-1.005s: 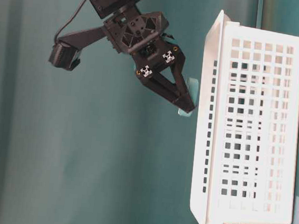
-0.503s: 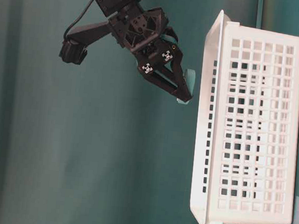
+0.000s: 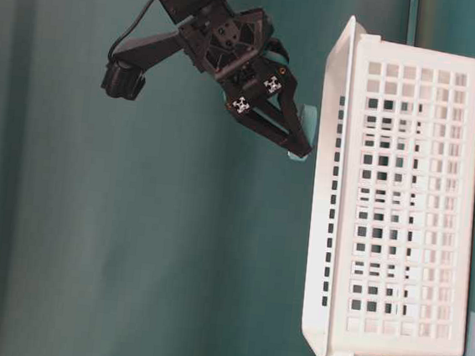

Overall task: Put the tape in the middle into the white basket.
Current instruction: 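Lower the tape into the basket and open the right gripper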

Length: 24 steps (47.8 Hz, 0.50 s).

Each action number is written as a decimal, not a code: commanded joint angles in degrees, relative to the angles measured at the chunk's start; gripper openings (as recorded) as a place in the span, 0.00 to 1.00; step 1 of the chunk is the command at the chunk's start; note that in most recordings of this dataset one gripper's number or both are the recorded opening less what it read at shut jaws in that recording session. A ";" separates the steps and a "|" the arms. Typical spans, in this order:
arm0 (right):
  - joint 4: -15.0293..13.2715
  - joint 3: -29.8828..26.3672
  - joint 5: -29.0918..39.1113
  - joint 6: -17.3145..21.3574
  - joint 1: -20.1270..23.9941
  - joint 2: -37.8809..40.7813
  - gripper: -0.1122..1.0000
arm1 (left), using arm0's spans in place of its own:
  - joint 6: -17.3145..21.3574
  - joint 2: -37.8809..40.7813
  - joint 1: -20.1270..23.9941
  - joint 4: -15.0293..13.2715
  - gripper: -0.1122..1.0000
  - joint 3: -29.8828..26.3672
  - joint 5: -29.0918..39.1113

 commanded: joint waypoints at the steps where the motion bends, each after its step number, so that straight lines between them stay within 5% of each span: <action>1: 0.00 -0.62 -0.44 0.09 -0.26 -1.49 0.71 | -0.09 0.53 0.26 -0.09 0.00 -0.62 -0.53; 10: -0.09 -0.62 -0.18 0.09 -0.35 -1.49 0.99 | -0.09 0.53 0.26 -0.09 0.00 -0.62 -0.44; 24: 0.00 -0.62 -0.09 0.00 -0.09 -1.58 0.96 | -0.09 0.53 0.26 0.00 0.00 -0.62 -0.44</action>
